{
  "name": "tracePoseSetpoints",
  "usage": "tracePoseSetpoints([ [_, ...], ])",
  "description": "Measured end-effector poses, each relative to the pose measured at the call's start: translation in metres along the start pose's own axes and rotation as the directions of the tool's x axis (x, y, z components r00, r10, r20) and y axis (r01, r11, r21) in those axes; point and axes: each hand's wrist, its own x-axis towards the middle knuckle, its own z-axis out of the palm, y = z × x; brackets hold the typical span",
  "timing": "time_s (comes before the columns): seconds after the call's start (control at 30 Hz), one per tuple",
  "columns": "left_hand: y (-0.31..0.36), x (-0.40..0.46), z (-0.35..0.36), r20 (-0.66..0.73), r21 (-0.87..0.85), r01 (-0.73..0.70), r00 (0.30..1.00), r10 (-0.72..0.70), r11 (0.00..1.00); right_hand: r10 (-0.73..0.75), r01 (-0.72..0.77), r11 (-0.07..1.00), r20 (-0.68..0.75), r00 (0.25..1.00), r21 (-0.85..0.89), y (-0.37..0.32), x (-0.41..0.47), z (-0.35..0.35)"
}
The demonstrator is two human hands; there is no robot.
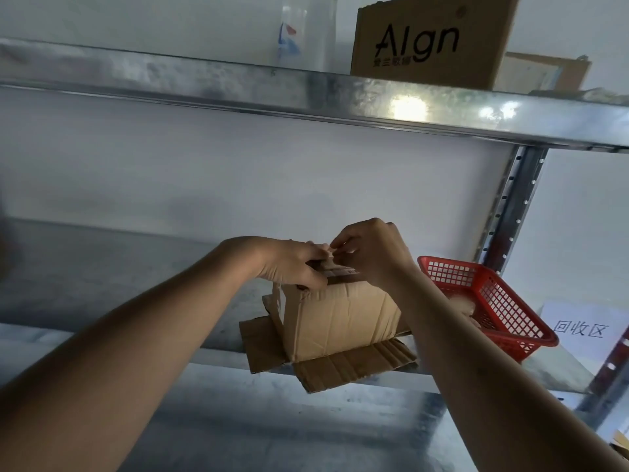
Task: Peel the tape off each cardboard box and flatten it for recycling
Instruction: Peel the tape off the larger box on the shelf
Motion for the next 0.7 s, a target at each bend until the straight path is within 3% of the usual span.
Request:
tracePoseSetpoints([
  [0.1, 0.000, 0.000, 0.002, -0.001, 0.005, 0.006, 1.000, -0.006, 1.000, 0.053, -0.050, 0.988, 0.020, 0.998, -0.146, -0.001, 0.004, -0.006],
  [0.23, -0.003, 0.002, 0.001, -0.002, -0.031, -0.006, 1.000, 0.006, 1.000, 0.053, -0.033, 0.988, 0.135, 0.989, -0.153, 0.002, 0.001, 0.000],
  [0.33, -0.009, 0.007, 0.005, -0.047, -0.012, 0.003, 0.999, -0.004, 1.000, 0.074, -0.058, 0.989, 0.119, 0.990, -0.135, 0.004, -0.001, 0.002],
  [0.47, -0.017, 0.010, 0.018, -0.138, 0.195, -0.016, 0.989, 0.044, 0.981, 0.092, -0.090, 0.996, 0.095, 0.991, -0.023, 0.007, -0.001, 0.003],
  [0.6, -0.023, 0.011, 0.016, -0.113, 0.225, 0.039, 0.994, -0.014, 0.974, 0.286, -0.282, 0.923, 0.024, 0.958, 0.262, 0.015, 0.001, -0.005],
  [0.7, -0.017, 0.014, 0.010, -0.111, 0.249, 0.038, 0.994, -0.010, 0.968, 0.347, -0.290, 0.850, -0.051, 0.937, 0.440, 0.017, -0.006, -0.007],
])
